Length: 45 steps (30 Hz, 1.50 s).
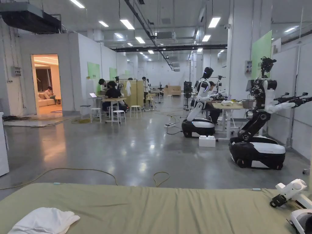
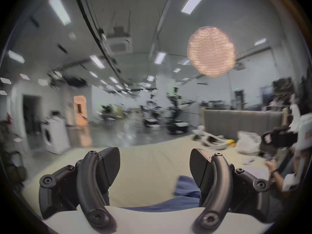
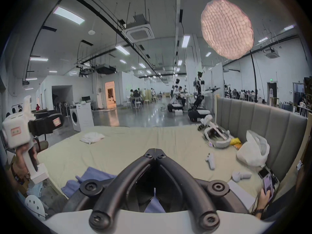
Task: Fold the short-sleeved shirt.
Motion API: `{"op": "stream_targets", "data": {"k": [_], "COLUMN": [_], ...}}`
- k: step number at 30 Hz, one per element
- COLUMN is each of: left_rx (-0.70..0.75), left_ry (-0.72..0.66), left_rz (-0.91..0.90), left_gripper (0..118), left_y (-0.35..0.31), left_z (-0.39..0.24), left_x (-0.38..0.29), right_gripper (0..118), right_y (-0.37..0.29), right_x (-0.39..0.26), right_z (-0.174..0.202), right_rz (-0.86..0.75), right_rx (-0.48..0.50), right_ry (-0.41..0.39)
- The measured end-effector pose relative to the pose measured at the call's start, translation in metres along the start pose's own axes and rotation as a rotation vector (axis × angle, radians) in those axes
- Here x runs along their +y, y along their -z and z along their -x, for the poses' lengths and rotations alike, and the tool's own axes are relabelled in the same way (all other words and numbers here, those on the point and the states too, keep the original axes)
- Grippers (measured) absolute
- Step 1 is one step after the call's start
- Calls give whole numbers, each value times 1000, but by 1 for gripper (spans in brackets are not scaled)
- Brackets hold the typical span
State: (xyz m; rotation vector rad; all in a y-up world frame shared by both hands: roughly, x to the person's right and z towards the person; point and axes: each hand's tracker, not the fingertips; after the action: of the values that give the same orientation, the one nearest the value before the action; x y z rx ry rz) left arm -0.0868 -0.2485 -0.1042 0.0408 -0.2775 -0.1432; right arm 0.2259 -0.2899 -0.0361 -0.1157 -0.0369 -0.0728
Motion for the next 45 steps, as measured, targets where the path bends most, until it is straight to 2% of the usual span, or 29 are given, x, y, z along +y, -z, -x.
{"op": "stream_targets", "data": {"k": [1, 3, 4, 6, 8, 15, 17, 22, 29, 32, 33, 34, 35, 38, 39, 41, 43, 45], "left_rx": [-6, -29, 3, 79, 35, 91, 97, 77, 69, 69, 67, 45, 6, -37, -35, -42, -54, -34], "left_ry": [0, -7, 0, 18, -8, -178, -187, -186, -199, -195, -208, -236, -286, -425, -440, -467, -582, -627], "left_rz": [-8, -6, -9, -20, 0, 44, 33, 37, 49, 138, 170, 204, 244, 405, 464, 560, 687, 760], "left_gripper": [80, 24, 4, 2, 0, 0, 0, 0, 0, 0, 4, 14, 35, 53, 68, 72, 74, 74], "left_y": [-13, -37, -44, -58, -71, -93, -94, -97, -87, -60, -47, -32, -16, 45, 69, 113, 162, 199], "left_z": [4, 10, 13, 10, 21, 49, 54, 63, 67, 73, 78, 85, 95, 120, 124, 132, 148, 159], "left_x": [2, 7, 9, 9, 15, 22, 28, 33, 25, 9, 0, -10, -22, -63, -81, -118, -162, -206], "right_gripper": [0, 0, 0, 0, 0, 0, 0, 0, 0, 0, 0, 0, 0, 0, 0, 0, 0, 0], "right_y": [0, -4, -7, -12, -18, -21, -15, -17, -16, -14, -12, -11, -10, -8, -6, -3, 1, 7], "right_x": [5, 12, 14, 16, 16, 3, 3, 2, -2, -7, -12, -15, -19, -30, -34, -42, -50, -56], "right_z": [3, 6, 9, 12, 14, 13, 14, 12, 13, 13, 7, 5, 3, -2, -4, -10, -17, -25], "right_rz": [-7, -8, -20, -38, -50, -53, -28, -38, -18, -3, 6, 15, 25, 65, 85, 125, 178, 238], "right_rx": [-3, -3, 5, 21, 26, 22, -1, 12, 24, 29, 30, 29, 26, 11, 2, -14, -26, -27], "right_ry": [-7, -31, -40, -41, -48, -65, -48, 1, 4, -1, -2, -2, 1, 20, 31, 48, 66, 89]}}
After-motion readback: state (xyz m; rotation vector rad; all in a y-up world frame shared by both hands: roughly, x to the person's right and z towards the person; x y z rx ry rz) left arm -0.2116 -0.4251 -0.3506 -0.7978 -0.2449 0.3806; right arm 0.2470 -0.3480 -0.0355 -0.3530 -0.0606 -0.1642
